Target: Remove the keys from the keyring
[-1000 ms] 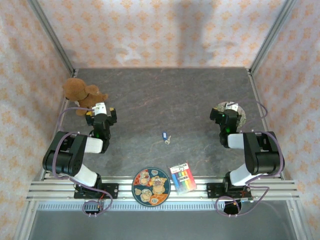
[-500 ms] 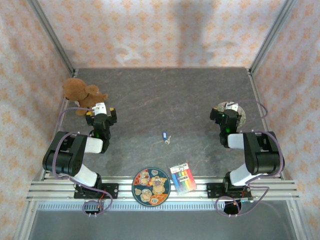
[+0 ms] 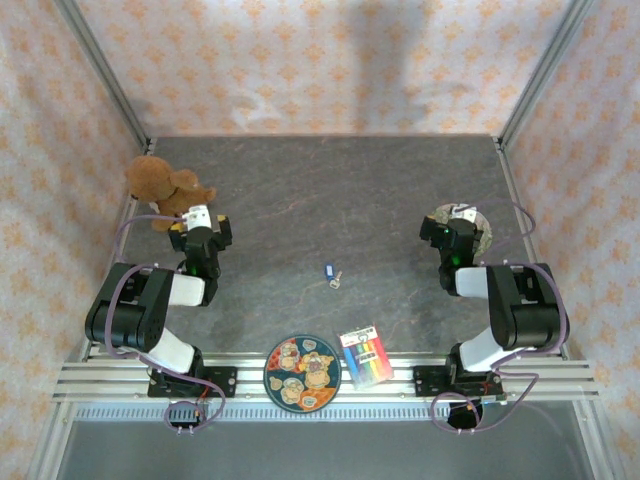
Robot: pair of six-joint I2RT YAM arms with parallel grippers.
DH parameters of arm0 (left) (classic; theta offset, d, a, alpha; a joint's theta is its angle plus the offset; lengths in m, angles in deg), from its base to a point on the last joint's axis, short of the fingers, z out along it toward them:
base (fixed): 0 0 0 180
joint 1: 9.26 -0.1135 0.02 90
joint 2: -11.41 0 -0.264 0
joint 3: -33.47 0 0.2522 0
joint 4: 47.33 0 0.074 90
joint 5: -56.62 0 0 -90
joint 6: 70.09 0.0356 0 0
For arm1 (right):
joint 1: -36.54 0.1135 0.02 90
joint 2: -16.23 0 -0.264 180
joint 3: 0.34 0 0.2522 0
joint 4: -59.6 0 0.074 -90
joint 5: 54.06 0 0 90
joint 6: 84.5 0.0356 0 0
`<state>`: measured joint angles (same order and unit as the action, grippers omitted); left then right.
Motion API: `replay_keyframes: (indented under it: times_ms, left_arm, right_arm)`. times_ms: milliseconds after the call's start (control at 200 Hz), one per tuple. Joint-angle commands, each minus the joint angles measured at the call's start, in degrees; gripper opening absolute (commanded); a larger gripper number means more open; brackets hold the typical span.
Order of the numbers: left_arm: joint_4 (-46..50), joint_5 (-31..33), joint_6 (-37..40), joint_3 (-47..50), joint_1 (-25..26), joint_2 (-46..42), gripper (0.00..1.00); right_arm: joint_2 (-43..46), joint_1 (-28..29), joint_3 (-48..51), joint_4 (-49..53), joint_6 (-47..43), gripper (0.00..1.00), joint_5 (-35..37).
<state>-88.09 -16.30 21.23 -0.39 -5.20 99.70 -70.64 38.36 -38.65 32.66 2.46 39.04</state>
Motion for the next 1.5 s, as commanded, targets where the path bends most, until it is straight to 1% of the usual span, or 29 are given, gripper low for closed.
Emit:
replay_keyframes:
  times_ms: [0,90,160,240,295,315,345,365,395,455,470,536,571,631,676,756,821,866,936,1071,1176,1211,1221,1286,1331,1416,1497]
  left_arm:
    - [3.6,0.3,-1.2,-1.1,-0.4,-3.1,1.00]
    - [10.0,-0.1,-0.6,-3.0,-0.4,-7.0,1.00]
    - [17.6,1.4,-1.4,-5.8,-0.4,-10.3,1.00]
    - [22.4,2.8,-3.1,-8.3,-0.4,-13.5,1.00]
    - [24.1,1.6,-6.9,-9.2,-0.5,-16.3,1.00]
    - [24.6,0.6,-8.7,-9.4,-0.7,-17.3,1.00]
    - [25.3,-1.3,-11.8,-9.7,-0.9,-18.8,1.00]
    - [25.9,-2.4,-14.5,-10.0,-1.1,-19.7,1.00]
    - [27.3,-3.2,-19.1,-10.3,-1.3,-21.1,1.00]
    - [30.3,-4.4,-27.2,-11.0,-1.6,-23.4,1.00]
    - [30.8,-5.4,-28.1,-11.1,-1.6,-23.9,1.00]
    - [33.6,-10.6,-29.3,-12.1,-1.7,-25.2,1.00]
    - [36.8,-13.4,-29.6,-13.5,-1.7,-25.7,1.00]
    - [43.5,-17.9,-29.8,-16.3,-1.7,-26.0,0.90]
    - [48.1,-21.6,-30.9,-18.0,-1.6,-25.8,0.83]
    - [53.1,-29.3,-32.3,-19.2,-1.5,-25.5,0.70]
    - [55.7,-32.5,-34.8,-18.5,-0.4,-25.7,0.64]
    - [56.8,-33.6,-35.5,-17.5,1.0,-25.9,0.62]
    - [58.7,-34.3,-35.3,-16.4,4.3,-26.5,0.58]
    - [61.1,-34.5,-36.2,-15.4,11.7,-26.0,0.54]
    - [62.3,-34.7,-37.8,-15.9,16.0,-23.7,0.51]
    - [61.7,-34.7,-38.9,-15.8,17.4,-22.5,0.50]
    - [61.3,-34.9,-39.2,-15.8,17.9,-22.2,0.50]
    - [59.3,-35.0,-41.1,-15.8,21.0,-19.7,0.49]
    - [58.2,-34.6,-42.2,-16.2,23.1,-17.7,0.49]
    - [55.4,-34.7,-43.8,-17.8,26.9,-13.1,0.49]
    - [54.8,-34.1,-44.9,-20.0,29.3,-8.4,0.48]
  right_arm:
    - [4.5,0.0,-5.3,10.4,1.7,0.99,3.3]
    - [7.9,-0.1,-10.3,21.3,3.2,0.99,3.0]
    - [10.4,0.0,-12.0,24.8,6.8,0.99,2.5]
    - [14.0,-0.1,-14.1,28.9,11.4,0.99,-1.0]
    - [15.9,-0.1,-16.2,33.0,17.7,0.99,-1.7]
    - [16.3,-0.1,-17.3,35.6,21.7,0.99,-1.0]
    - [16.6,-0.2,-19.5,42.4,28.7,0.99,1.4]
    - [16.4,-0.5,-20.9,45.7,32.4,0.99,1.5]
    - [15.7,-1.3,-22.6,48.8,34.3,0.99,-1.7]
    - [13.6,-1.7,-26.0,52.8,33.0,0.99,-9.1]
    - [13.1,-1.7,-26.7,53.6,32.6,1.00,-11.0]
    - [11.7,-1.7,-28.5,55.4,31.8,0.89,-18.5]
    - [11.6,-1.4,-28.8,56.1,31.9,0.86,-21.1]
    - [12.5,-0.1,-28.9,58.1,31.8,0.82,-22.5]
    - [13.1,1.3,-29.2,60.6,30.6,0.77,-23.1]
    - [13.9,4.0,-30.2,66.3,28.2,0.71,-23.0]
    - [14.9,5.8,-29.0,68.0,28.2,0.68,-24.4]
    - [15.4,7.0,-27.9,68.8,28.1,0.65,-25.3]
    - [16.1,8.9,-27.0,71.2,27.7,0.61,-24.4]
    - [18.2,12.0,-23.9,72.6,28.4,0.60,-23.1]
    - [18.8,14.4,-21.6,72.6,29.5,0.60,-22.9]
    - [18.7,15.2,-21.0,72.6,30.0,0.61,-22.3]
    - [19.9,15.3,-20.8,72.5,30.1,0.61,-22.2]
    - [21.1,16.2,-19.3,71.3,30.7,0.69,-23.0]
    - [21.8,16.5,-18.3,70.2,31.2,0.71,-23.7]
    - [23.4,16.8,-16.0,67.2,32.6,0.71,-25.5]
    - [24.4,17.2,-14.7,66.8,33.3,0.68,-24.3]
